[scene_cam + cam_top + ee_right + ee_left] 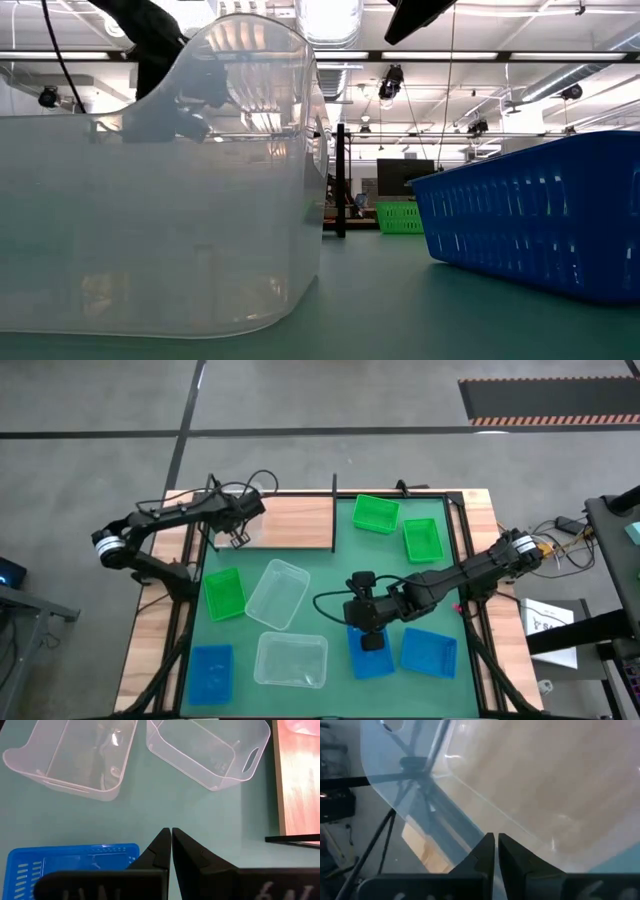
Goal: Stack baskets on shelf by color
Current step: Put the top right transparent bin on the shelf
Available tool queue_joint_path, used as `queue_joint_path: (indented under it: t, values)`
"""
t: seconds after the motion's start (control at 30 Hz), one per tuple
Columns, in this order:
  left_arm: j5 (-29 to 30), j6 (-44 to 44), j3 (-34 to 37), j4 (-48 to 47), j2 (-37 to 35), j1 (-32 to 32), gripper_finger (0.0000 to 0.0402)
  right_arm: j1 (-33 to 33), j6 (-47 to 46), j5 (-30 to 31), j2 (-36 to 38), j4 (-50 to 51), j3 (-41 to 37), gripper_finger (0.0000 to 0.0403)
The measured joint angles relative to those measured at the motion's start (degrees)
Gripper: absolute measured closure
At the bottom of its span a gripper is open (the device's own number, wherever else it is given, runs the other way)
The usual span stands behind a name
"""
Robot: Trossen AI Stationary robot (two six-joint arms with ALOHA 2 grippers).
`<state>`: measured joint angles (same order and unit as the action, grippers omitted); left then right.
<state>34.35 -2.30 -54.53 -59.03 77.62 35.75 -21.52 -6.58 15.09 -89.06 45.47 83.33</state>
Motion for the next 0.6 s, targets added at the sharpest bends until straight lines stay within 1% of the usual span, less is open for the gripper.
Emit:
queue_joint_path:
  t: [0.13, 0.2, 0.27, 0.33, 0.43, 0.53, 0.6]
  values:
    - [4.7, 0.2, -1.3, -3.4, -2.0, 0.3, 0.0394, 0.0, -0.4, 0.0, 0.0, -0.2, 0.0, 0.0394]
    - [3.9, 0.4, -1.3, -4.0, -2.9, 0.2, 0.0394, 0.0, -0.4, 0.0, 0.0, -0.3, 0.0, 0.0394]
    - [-0.6, 0.5, -2.0, -4.1, -4.8, -0.2, 0.0394, 0.0, -0.4, 0.0, 0.0, -0.4, 0.0, 0.0394]
    - [-6.8, 2.2, -2.9, -3.7, -6.1, -0.7, 0.0394, 0.0, -0.3, 0.0, 0.0, -0.4, 0.0, 0.0394]
    - [-16.0, 4.9, -4.4, 0.1, -8.1, -1.6, 0.0394, 0.0, 0.0, 0.0, 0.0, -0.8, 0.0, 0.0394]
    - [-24.0, 5.2, -4.4, 8.2, -10.1, -3.5, 0.0394, 0.0, 0.2, 0.1, 0.0, -1.1, 0.0, 0.0394]
    - [-27.2, 6.4, -3.6, 15.1, -10.6, -5.3, 0.0394, 0.0, 0.1, 0.4, 0.0, -1.1, 0.0, 0.0394]
